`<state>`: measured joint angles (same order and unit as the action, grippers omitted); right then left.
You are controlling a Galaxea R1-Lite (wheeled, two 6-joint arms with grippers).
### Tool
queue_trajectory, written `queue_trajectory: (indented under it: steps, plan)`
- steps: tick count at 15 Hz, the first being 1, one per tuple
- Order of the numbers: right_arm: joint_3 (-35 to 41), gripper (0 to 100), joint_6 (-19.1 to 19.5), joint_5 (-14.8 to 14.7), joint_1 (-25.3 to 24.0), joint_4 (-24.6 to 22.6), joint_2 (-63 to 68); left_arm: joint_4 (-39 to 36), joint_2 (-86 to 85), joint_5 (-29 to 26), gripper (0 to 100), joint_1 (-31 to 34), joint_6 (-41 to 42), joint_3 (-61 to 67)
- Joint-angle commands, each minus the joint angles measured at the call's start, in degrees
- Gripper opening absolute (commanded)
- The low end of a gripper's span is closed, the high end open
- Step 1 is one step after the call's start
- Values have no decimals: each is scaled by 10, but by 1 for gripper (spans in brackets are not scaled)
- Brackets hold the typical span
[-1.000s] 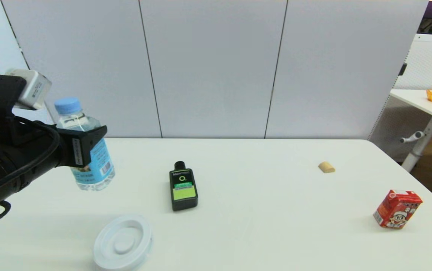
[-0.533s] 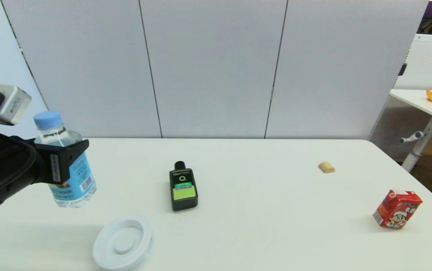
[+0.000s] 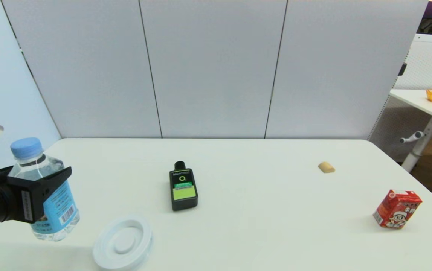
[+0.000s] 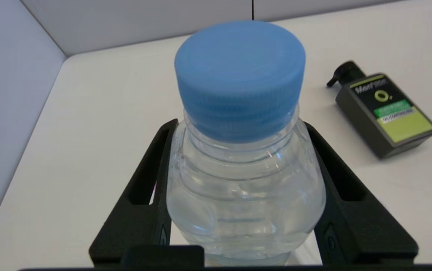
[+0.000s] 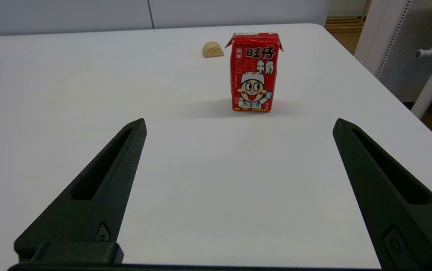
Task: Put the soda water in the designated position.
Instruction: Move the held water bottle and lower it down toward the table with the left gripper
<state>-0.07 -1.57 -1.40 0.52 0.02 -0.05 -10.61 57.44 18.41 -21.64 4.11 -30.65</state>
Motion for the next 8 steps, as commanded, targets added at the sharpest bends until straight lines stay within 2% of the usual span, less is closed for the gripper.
queue_trajectory:
  steps: [1,8]
  plan:
    - [0,100,0,0,0,0,0,-3,-39,1,0,-2,0,45]
    - [0,100,0,0,0,0,0,-38,-18,0,0,-21,-14,74]
